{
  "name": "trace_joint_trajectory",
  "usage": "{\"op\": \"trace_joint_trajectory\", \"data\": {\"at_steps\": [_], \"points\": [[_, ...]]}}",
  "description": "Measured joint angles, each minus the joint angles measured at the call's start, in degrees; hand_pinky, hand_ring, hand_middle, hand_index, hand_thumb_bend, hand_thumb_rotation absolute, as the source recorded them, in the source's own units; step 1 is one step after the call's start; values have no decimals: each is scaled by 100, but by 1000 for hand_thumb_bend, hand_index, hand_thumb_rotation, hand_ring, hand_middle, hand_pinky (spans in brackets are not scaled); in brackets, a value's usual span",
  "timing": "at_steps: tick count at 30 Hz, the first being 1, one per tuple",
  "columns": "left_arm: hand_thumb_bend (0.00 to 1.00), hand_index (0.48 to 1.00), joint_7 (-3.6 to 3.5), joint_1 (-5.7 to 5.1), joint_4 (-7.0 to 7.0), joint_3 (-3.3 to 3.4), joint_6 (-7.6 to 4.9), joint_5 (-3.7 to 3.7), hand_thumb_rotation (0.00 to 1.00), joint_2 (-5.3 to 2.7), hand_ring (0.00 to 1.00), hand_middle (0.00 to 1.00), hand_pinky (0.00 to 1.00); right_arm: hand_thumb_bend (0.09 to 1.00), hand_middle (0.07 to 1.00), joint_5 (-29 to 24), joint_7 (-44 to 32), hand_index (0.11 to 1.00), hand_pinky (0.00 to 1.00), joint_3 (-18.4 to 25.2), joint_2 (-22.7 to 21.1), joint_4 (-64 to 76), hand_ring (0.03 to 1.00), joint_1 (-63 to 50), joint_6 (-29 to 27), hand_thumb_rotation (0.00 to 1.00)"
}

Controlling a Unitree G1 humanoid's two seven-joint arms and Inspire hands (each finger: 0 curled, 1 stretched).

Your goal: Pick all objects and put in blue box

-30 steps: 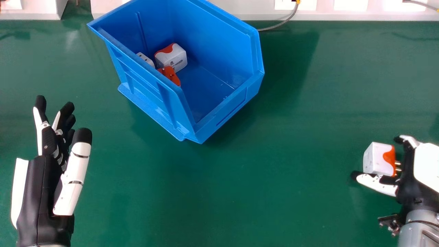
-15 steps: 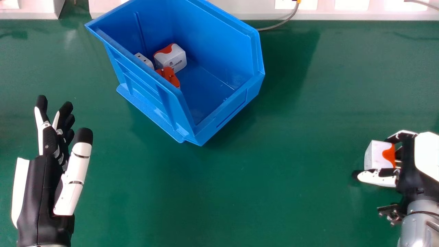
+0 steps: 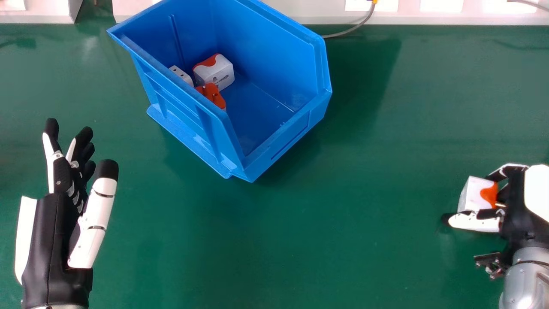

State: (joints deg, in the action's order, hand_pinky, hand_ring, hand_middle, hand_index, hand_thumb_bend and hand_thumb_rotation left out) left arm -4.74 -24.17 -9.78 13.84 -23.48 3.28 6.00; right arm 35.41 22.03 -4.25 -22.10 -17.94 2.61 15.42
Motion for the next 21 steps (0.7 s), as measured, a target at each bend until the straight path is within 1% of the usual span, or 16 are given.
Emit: {"op": "trace_joint_trajectory", "data": {"at_steps": [2,5,6,7,8,12,15,17,20,21], "points": [[500,951,10,10,-16,-3,23,-3,772,-6,967,963,968,491,230,-47,-45,471,120,9,11,290,165,-129,-16,139],[507,950,11,25,-31,-5,23,-5,783,-22,966,963,961,490,169,-128,-75,469,80,13,23,825,116,-391,-147,140],[498,949,13,25,-31,-3,25,-10,776,-22,964,962,961,489,152,-128,-104,469,69,14,24,1054,102,-484,-198,142],[495,948,16,27,-31,-2,27,-33,773,-21,962,960,958,489,143,-128,-129,469,62,14,26,1284,94,-577,-231,142],[495,948,20,27,-34,-3,27,-50,775,-22,962,961,959,489,139,-128,-173,469,59,15,30,1546,91,-674,-259,142],[515,951,23,33,-49,-4,34,-62,778,-23,964,962,966,490,139,-113,-407,469,59,3,70,2439,91,-992,-326,140],[496,946,29,32,-59,-5,46,-66,764,-37,960,957,961,490,144,-71,-625,469,63,-45,192,3027,93,-1167,-258,139],[487,947,47,33,-62,-6,52,-92,763,-46,961,957,959,490,148,-26,-781,469,67,-89,298,3346,97,-1228,-178,140],[521,946,78,34,-63,-6,54,-106,775,-47,959,956,955,492,140,136,-879,469,65,-183,410,3671,94,-1237,-186,137],[550,947,82,34,-62,-5,53,-105,783,-46,963,958,962,491,137,160,-892,469,63,-234,422,3740,92,-1227,-212,136]]}}
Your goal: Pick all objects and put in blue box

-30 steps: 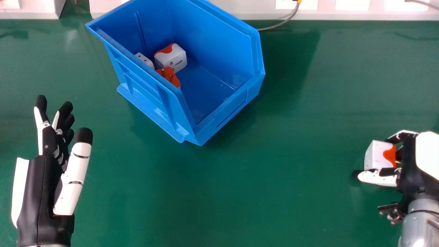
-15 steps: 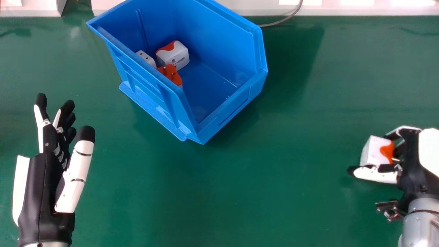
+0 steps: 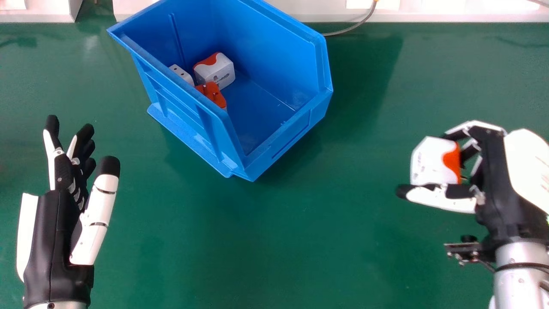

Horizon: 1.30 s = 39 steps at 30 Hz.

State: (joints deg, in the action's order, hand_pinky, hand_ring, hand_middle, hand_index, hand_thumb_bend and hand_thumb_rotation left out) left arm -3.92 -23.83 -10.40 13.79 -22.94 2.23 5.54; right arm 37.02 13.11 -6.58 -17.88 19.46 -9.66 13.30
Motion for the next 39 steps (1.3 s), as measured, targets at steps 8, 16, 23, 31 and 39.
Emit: {"op": "trace_joint_trajectory", "data": {"at_steps": [8,16,23,31,39], "points": [[493,949,-2,26,4,-16,-2,7,763,-3,963,958,968,490,145,204,-168,469,78,-452,304,57,100,770,-289,137],[532,957,-4,-30,-17,-54,-4,15,786,-15,973,964,986,488,173,226,-339,469,84,-896,606,-966,112,2298,-512,135],[517,955,4,-127,-116,-59,-2,12,779,-33,965,962,973,485,251,187,-261,472,120,-1094,899,-2459,172,3671,-802,140],[556,963,-23,-190,-151,-55,-3,13,801,-29,973,967,987,484,234,182,-213,470,122,-1262,1404,-4076,167,4873,-846,147],[574,957,7,-243,-159,-46,-9,-10,806,-20,969,961,965,487,395,352,-78,478,217,-1671,1675,-5502,313,5869,-792,142]]}}
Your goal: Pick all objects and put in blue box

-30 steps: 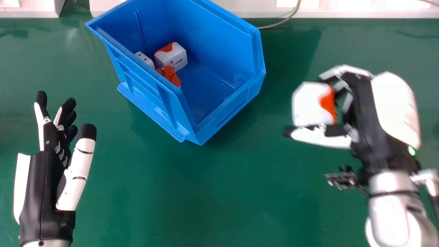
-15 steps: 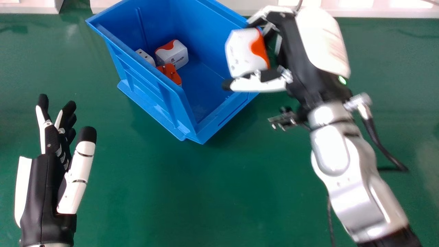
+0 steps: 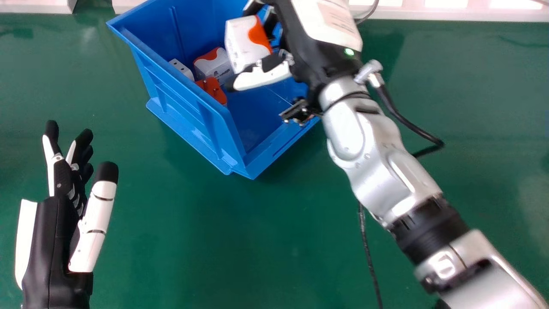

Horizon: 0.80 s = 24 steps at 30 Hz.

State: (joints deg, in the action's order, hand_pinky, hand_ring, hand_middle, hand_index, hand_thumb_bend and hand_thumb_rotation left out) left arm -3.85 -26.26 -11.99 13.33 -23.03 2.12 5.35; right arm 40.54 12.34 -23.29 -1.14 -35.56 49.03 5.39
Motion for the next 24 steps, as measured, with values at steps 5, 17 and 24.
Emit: {"op": "trace_joint_trajectory", "data": {"at_steps": [5,17,24], "points": [[580,960,13,-50,-15,-4,-7,-4,811,-13,970,963,970,489,392,-10,54,481,217,-129,256,-1020,309,510,25,138],[560,965,74,-129,-69,-4,-13,-110,832,-45,975,968,985,490,362,-153,264,484,197,-214,559,-2465,277,1106,131,130],[596,961,100,-207,-83,-3,-20,-134,852,-48,968,964,960,488,448,-388,376,485,264,-130,533,-2542,373,1106,58,136]]}}
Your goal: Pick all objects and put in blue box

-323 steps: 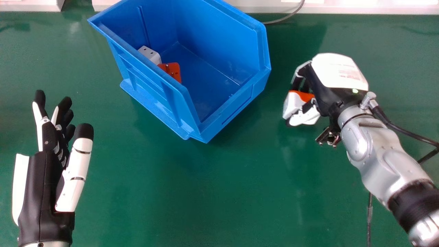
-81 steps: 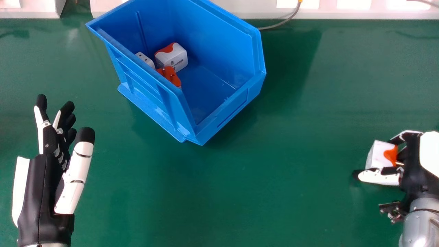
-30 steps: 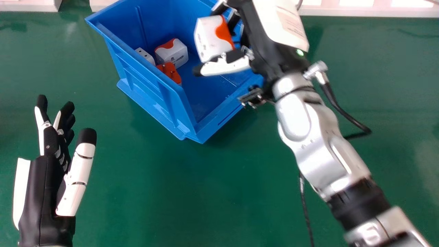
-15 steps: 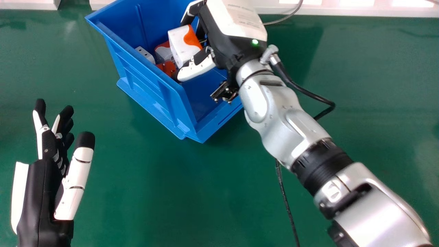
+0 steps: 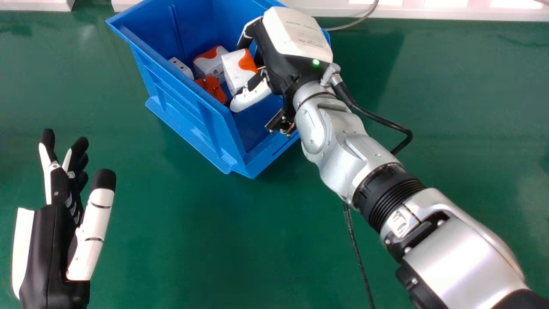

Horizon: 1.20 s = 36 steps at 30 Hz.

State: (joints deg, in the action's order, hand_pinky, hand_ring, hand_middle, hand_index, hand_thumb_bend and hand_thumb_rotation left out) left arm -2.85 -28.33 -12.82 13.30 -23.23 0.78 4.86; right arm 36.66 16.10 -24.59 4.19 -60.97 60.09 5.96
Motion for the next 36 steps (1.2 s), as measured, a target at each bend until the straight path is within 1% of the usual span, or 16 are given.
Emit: {"op": "trace_joint_trajectory", "data": {"at_steps": [2,9,11,12,15,18,19,20,21,23,25,27,28,30,33,36], "points": [[570,957,2,-3,0,0,-13,-18,828,0,966,962,959,487,460,-1,4,485,276,-8,-10,0,389,0,2,138],[602,962,7,-46,-34,-1,-9,-22,838,-5,971,962,974,491,311,-2,29,484,164,-49,2,-91,229,5,75,127],[594,960,24,-74,-57,-1,-9,-33,843,-6,971,962,972,492,303,-2,32,486,153,-59,4,-149,217,5,94,124],[595,961,34,-82,-63,0,-10,-38,845,-6,971,964,972,505,385,-2,37,485,162,-61,3,-165,229,4,96,63],[600,962,36,-110,-70,1,-12,-39,860,-5,966,964,963,510,418,-2,68,518,223,-80,2,-193,308,5,70,11],[628,964,46,-157,-96,1,-12,-52,877,-5,968,966,959,513,444,-20,-4,516,282,-96,2,-242,381,10,54,6],[633,964,52,-172,-102,1,-12,-67,880,-5,969,965,958,512,454,-42,-105,525,316,-93,3,-264,425,18,57,8],[637,962,57,-179,-105,1,-12,-79,884,-6,965,963,950,510,531,-54,-241,609,362,-96,4,-303,478,37,72,157],[629,963,60,-182,-109,1,-12,-85,881,-7,965,963,950,508,592,-62,-370,678,401,-96,5,-345,521,56,93,248],[595,957,83,-183,-116,1,-13,-90,874,-16,961,958,940,531,659,-49,-517,724,448,-130,1,-396,566,64,120,341],[580,960,102,-182,-119,-1,-13,-89,864,-44,964,961,950,536,761,-9,-584,783,534,-227,-14,-407,661,64,125,425],[614,956,107,-189,-135,-4,-12,-99,869,-65,961,958,943,524,882,19,-699,858,677,-333,-39,-401,808,100,162,472],[609,956,113,-192,-146,-5,-12,-121,871,-76,959,957,938,528,925,38,-761,892,722,-387,-55,-387,860,122,205,494],[609,955,141,-196,-161,-5,-12,-203,879,-101,956,955,929,548,957,137,-824,915,741,-476,-90,-352,890,137,233,499],[641,958,157,-193,-161,-5,-12,-212,884,-109,961,958,939,559,970,141,-856,935,738,-498,-104,-313,897,137,267,501],[640,958,161,-192,-160,-6,-12,-213,889,-112,960,958,937,547,973,143,-860,938,735,-511,-104,-292,899,138,309,501]]}}
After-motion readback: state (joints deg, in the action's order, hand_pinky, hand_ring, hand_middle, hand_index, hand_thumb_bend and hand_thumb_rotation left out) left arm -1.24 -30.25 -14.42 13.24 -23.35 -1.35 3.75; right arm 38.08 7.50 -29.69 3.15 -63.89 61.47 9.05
